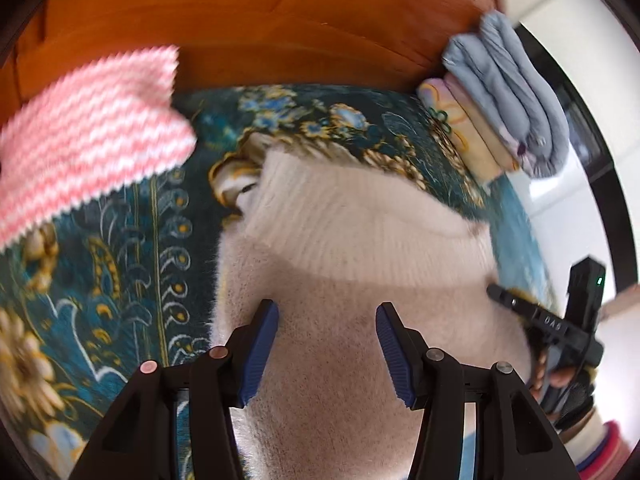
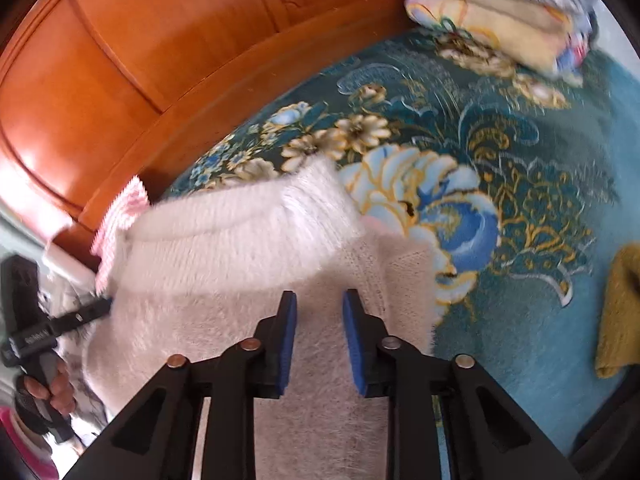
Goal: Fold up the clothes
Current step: 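Lower the folded sweater onto the pink folded blanket and open both grippers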
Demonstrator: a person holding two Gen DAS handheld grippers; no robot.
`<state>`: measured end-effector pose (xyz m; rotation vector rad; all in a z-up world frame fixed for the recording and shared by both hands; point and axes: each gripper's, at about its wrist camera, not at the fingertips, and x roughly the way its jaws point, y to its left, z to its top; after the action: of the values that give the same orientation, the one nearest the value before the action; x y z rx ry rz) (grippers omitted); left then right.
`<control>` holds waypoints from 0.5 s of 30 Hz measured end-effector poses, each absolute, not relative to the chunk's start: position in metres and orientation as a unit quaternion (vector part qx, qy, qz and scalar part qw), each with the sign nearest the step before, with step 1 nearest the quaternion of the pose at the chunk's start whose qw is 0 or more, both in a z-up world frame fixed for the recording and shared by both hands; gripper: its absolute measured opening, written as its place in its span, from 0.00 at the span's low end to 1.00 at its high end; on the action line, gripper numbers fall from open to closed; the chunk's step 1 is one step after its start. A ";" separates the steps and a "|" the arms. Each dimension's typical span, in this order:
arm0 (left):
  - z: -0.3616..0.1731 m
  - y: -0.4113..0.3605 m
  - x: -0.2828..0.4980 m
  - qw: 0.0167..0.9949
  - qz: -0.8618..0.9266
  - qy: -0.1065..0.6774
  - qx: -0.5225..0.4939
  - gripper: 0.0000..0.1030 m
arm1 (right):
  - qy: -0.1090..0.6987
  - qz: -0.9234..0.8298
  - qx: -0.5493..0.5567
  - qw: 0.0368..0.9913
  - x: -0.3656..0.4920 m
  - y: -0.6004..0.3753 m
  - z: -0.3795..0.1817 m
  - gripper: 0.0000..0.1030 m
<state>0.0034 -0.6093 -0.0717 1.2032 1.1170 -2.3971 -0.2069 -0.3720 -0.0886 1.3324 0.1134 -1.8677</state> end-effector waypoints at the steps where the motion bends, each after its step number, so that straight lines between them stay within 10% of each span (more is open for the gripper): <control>1: -0.072 -0.611 0.004 0.119 -0.817 0.390 0.407 0.54 | 0.036 -0.740 0.534 0.407 -0.210 -0.371 -0.091 0.13; 6: -0.058 -0.602 0.007 0.134 -0.818 0.380 0.410 0.54 | 0.015 -0.735 0.533 0.419 -0.202 -0.361 -0.072 0.17; 15: -0.034 -0.518 0.046 0.163 -0.846 0.333 0.382 0.66 | 0.008 -0.768 0.468 0.437 -0.128 -0.290 -0.050 0.74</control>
<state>0.0461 -0.5183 -0.0338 1.0902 0.9487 -2.4135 -0.1277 -0.2897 -0.0505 1.1646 0.0207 -1.9095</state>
